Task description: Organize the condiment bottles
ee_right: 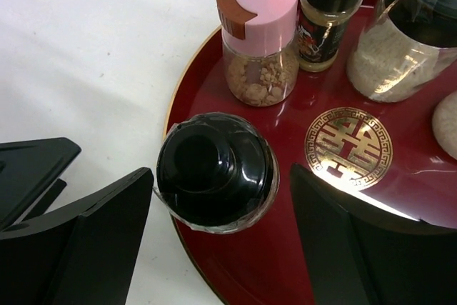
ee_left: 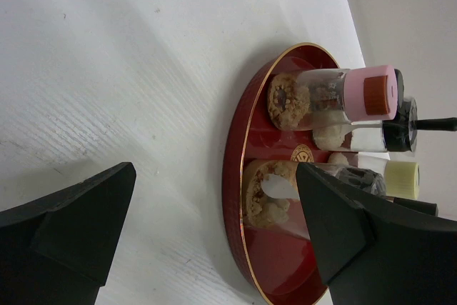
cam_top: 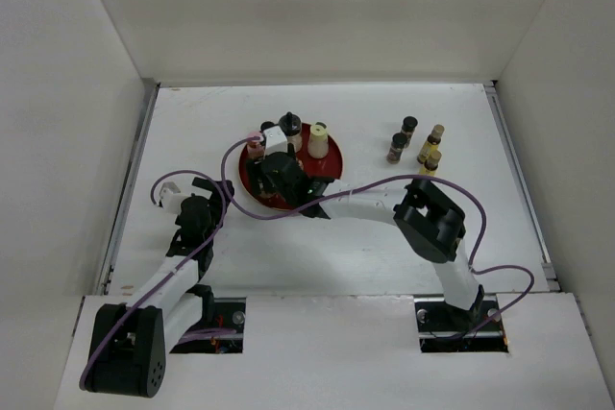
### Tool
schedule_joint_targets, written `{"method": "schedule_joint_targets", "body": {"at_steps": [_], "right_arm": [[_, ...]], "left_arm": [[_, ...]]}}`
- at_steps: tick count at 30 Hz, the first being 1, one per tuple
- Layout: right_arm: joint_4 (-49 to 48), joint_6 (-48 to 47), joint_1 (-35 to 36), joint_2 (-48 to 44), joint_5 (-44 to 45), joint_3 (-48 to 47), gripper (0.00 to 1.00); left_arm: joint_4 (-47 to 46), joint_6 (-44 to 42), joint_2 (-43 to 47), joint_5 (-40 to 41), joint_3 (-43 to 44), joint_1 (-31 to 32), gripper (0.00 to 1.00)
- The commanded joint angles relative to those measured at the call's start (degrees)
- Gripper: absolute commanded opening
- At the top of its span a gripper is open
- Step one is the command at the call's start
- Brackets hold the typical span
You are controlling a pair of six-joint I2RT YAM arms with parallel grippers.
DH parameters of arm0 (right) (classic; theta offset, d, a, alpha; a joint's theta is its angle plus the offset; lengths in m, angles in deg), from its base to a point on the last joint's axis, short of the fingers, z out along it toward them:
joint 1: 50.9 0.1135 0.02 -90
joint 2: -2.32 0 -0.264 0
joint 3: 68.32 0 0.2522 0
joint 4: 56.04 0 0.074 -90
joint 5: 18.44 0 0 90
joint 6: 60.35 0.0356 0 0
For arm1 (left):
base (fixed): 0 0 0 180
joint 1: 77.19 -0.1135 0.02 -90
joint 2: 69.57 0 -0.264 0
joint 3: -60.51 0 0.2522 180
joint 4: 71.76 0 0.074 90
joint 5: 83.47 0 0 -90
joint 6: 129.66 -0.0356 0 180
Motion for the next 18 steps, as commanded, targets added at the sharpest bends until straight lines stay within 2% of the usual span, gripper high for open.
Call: {"method": "schedule_joint_targets", "body": {"at_steps": [1,7,10,11,15,16,18], "right_arm": [[-4.27,1.66,0.26,-7.12,-0.03,1.89,0.86],[-4.27,0.43,-2.29,-21.44,-0.12,12.96,0.87],[-4.54,1.31,-5.88,-30.57,0.50,20.95,0.82],[-4.54,1.75,-7.38,-33.82,0.76,23.59,0.77],[-3.49,2.89,-15.45,-45.69,3.83,33.53,0.44],[-2.27,3.07,-17.91,-48.16,4.97,35.29,0.39],[1.59,3.24,-23.10,-51.42,8.65,37.67,0.38]], "left_arm": [[-2.39,0.30,0.19,-0.57,0.08,0.30,1.00],[-2.47,-0.22,-0.34,-0.83,0.60,0.65,1.00],[-2.56,-1.10,0.02,-0.05,0.69,1.01,1.00],[-2.74,-1.11,-0.33,0.04,0.69,1.09,1.00],[-2.83,-1.28,-0.43,-0.14,0.96,1.62,1.00],[-2.83,-1.46,-0.42,0.13,0.96,1.88,1.00],[-2.91,-1.46,-1.04,0.48,1.04,2.06,1.00]]}}
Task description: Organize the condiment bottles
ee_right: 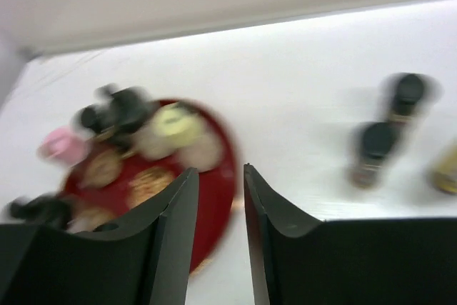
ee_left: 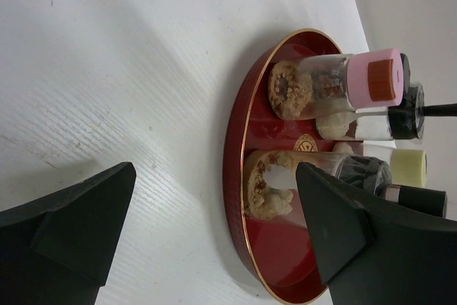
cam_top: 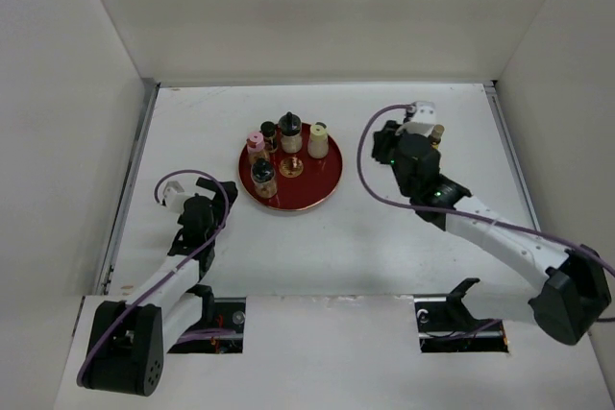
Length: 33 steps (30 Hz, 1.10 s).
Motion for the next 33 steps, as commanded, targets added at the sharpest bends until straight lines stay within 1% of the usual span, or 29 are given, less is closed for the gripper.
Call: {"method": "schedule_joint_targets", "body": {"at_steps": [1,2,4,6,7,9,15,20,29,33], "right_arm": [[5.49,1.04,-6.26,-3.85,7.41,3.49,0.39],[7.17,0.95,-8.28,-4.29,9.52,4.11,0.40],[9.28,0.60,-11.37,-4.56,13.22,4.99,0.53],[10.26,0.16,-13.48,-4.38,14.64,5.34,0.64],[10.35,-0.02,-14.62,-4.12,14.64,5.43,0.68],[10.35,-0.02,-16.47,-3.42,13.68,5.61,0.70],[10.79,-0.11,-19.64,-0.87,12.18,4.55,0.70],[11.31,0.51,-21.22,1.68,8.50,3.85,0.65],[11.40,0.95,-22.10,4.67,7.44,2.53,0.50],[11.40,1.04,-21.93,5.20,8.13,2.36,0.38]], "left_arm": [[-3.02,-0.71,-0.67,0.07,1.22,0.57,1.00],[-3.02,-0.71,-0.67,-0.11,1.22,0.66,1.00],[-3.02,-0.71,-0.23,-0.02,1.22,0.75,1.00],[-3.11,-0.80,-0.32,0.50,1.22,0.93,1.00],[-3.20,-0.80,-0.75,0.68,1.22,1.01,1.00],[-3.46,-0.80,-1.55,0.07,1.31,1.02,1.00],[-3.55,-0.98,-1.63,0.24,1.31,1.10,1.00],[-3.64,-0.98,-1.29,0.15,1.31,1.10,1.00],[-4.08,-0.98,-2.16,0.15,1.40,1.28,1.00],[-4.08,-0.98,-1.29,-0.20,1.31,1.19,1.00]]}}
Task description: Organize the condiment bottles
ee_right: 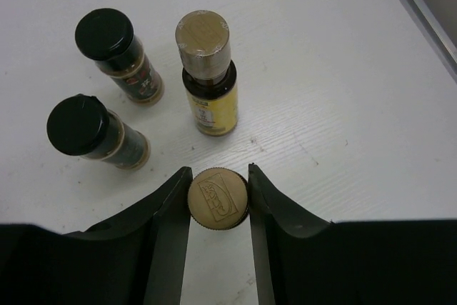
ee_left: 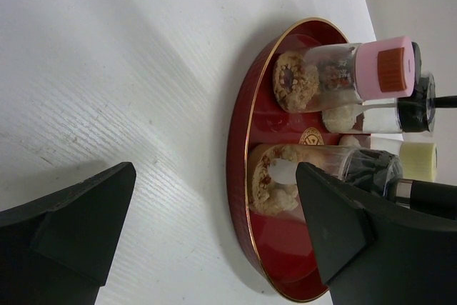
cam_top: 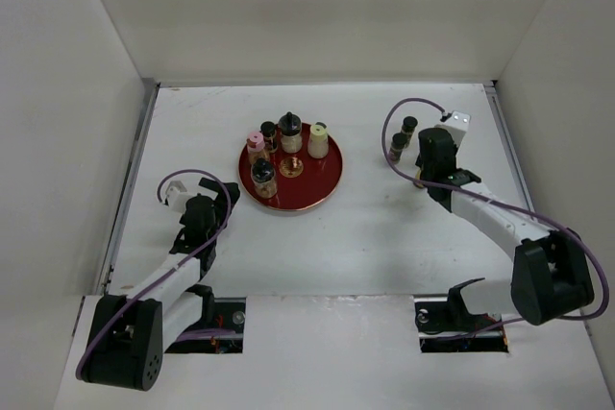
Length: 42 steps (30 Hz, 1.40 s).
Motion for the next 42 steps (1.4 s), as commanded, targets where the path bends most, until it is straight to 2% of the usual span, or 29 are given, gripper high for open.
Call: {"method": "schedule_joint_targets", "body": {"at_steps": [1,9,13,19,25,33,42], "right_arm": [[-0.53,0.58,-0.20,-0.20,0.44,-2.61,0.36],[2.80,-1.36,5.68,-10.65,3.35,-4.62,0.33],[4.31,-0.83,11.12,-11.63,1.51,-7.52,0.33],[-3.59,0.31,20.79,-1.63,-5.87,-14.02,0.33],[-7.29,-1.70,28.62,12.34,-7.28,-26.05,0.32],[-8.71,-5.31,31.53,29.84,-10.01,-41.26,0.32],[-10.19,-5.14,31.88,38.64,-9.48,-48.75,0.32]], "left_arm": [[-3.14,-0.69,1.03,0.11,1.11,0.16,1.00],[-3.14,-0.78,0.60,0.72,1.29,0.60,1.00],[-3.31,-0.78,0.15,0.29,1.55,0.69,1.00],[-3.31,-0.78,0.42,0.55,1.29,0.78,1.00],[-3.31,-0.87,0.43,0.73,1.20,0.87,1.00],[-3.49,-0.87,-0.37,0.02,1.46,0.96,1.00],[-3.49,-0.87,-0.02,-0.42,1.46,1.13,1.00]]}}
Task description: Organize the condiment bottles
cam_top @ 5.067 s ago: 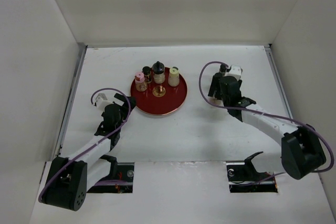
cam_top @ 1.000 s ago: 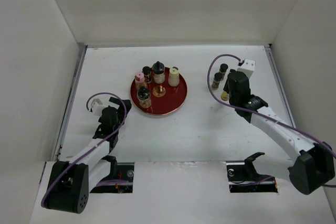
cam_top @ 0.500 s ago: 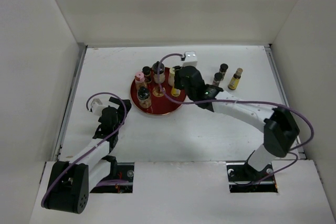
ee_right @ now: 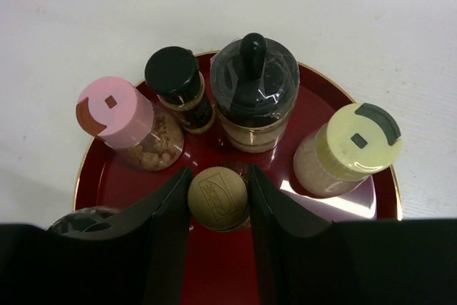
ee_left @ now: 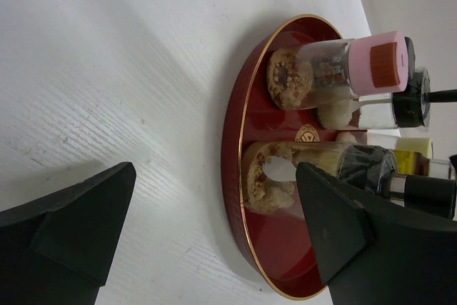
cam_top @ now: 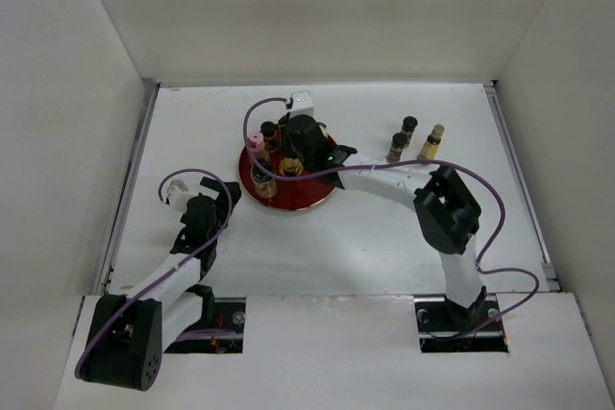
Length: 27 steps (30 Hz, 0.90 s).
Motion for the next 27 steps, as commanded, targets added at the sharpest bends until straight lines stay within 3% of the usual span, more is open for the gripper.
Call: {"method": "schedule_joint_targets", "body": {"at_steps": [1,7,17,23,27], "right_arm": [[-6.94,-0.02,0.56,-0.11,0.46,-5.30,0.32],[-7.47,-0.37,1.61,2.61,0.46,-7.05,0.33],[-9.23,-1.07,2.05,5.78,1.34,-5.83,0.45],[-10.10,-0.19,2.67,3.42,0.46,-4.77,0.73],[-10.11,0.33,2.75,0.52,-0.24,-4.51,0.79]], "left_arm": [[-2.73,-0.48,0.22,-0.27,1.46,0.34,1.00],[-3.08,-0.30,-0.31,-0.70,1.46,0.43,1.00],[-3.08,-0.21,0.13,-0.53,1.11,0.08,1.00],[-3.08,-0.30,0.31,-0.79,1.20,0.08,1.00],[-3.08,-0.12,-0.05,-1.41,1.20,-0.10,1.00]]}}
